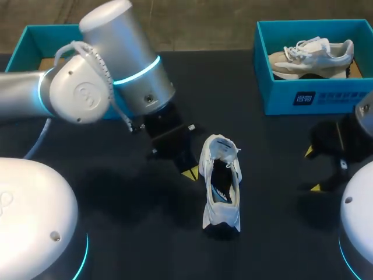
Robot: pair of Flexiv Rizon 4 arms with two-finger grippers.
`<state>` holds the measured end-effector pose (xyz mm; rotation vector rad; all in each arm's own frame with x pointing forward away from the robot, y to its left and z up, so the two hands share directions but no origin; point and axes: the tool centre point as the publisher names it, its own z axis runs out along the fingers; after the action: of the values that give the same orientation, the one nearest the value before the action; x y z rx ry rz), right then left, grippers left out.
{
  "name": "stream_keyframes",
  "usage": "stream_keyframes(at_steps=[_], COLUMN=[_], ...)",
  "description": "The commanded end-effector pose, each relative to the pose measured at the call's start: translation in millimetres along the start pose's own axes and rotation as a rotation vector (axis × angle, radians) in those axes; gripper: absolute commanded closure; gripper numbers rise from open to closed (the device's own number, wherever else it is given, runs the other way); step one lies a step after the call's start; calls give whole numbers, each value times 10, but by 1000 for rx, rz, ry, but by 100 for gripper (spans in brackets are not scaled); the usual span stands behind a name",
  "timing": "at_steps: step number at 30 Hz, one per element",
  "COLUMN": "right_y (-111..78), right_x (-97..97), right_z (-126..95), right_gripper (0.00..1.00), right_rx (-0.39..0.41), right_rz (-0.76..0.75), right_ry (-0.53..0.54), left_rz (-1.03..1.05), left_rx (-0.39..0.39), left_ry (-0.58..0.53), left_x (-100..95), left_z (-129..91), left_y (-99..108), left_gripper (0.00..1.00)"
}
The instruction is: Take the shoe out of the shoebox, open the shoe tongue, remove and reinsert the insole, then place the shoe into the shoebox
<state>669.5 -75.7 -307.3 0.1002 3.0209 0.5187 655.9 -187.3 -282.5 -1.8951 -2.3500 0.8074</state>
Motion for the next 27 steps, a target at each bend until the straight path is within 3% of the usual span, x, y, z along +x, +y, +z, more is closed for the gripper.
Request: stream_keyframes(at_steps=[1, 9, 14, 20, 27], right_y=[-101, -219, -350, -350, -350], right_x=[-31, -105, -116, -116, -116], right_z=[-116, -168, -228, -228, -228], right_gripper=[0, 0, 0, 0, 0], right_rx=[-4, -16, -9, -9, -9], right_rz=[-4, -47, -31, -31, -31], right_ry=[6, 29, 42, 42, 42], left_rz=[29, 130, 203, 294, 357], left_rx=[8, -15, 14, 30, -10], left_ry=[116, 226, 313, 401, 512], left_x=[-142, -231, -297, -377, -433], left_z=[49, 133, 193, 227, 313], left_y=[51, 41, 71, 80, 87], left_gripper=[100, 100, 100, 100, 100])
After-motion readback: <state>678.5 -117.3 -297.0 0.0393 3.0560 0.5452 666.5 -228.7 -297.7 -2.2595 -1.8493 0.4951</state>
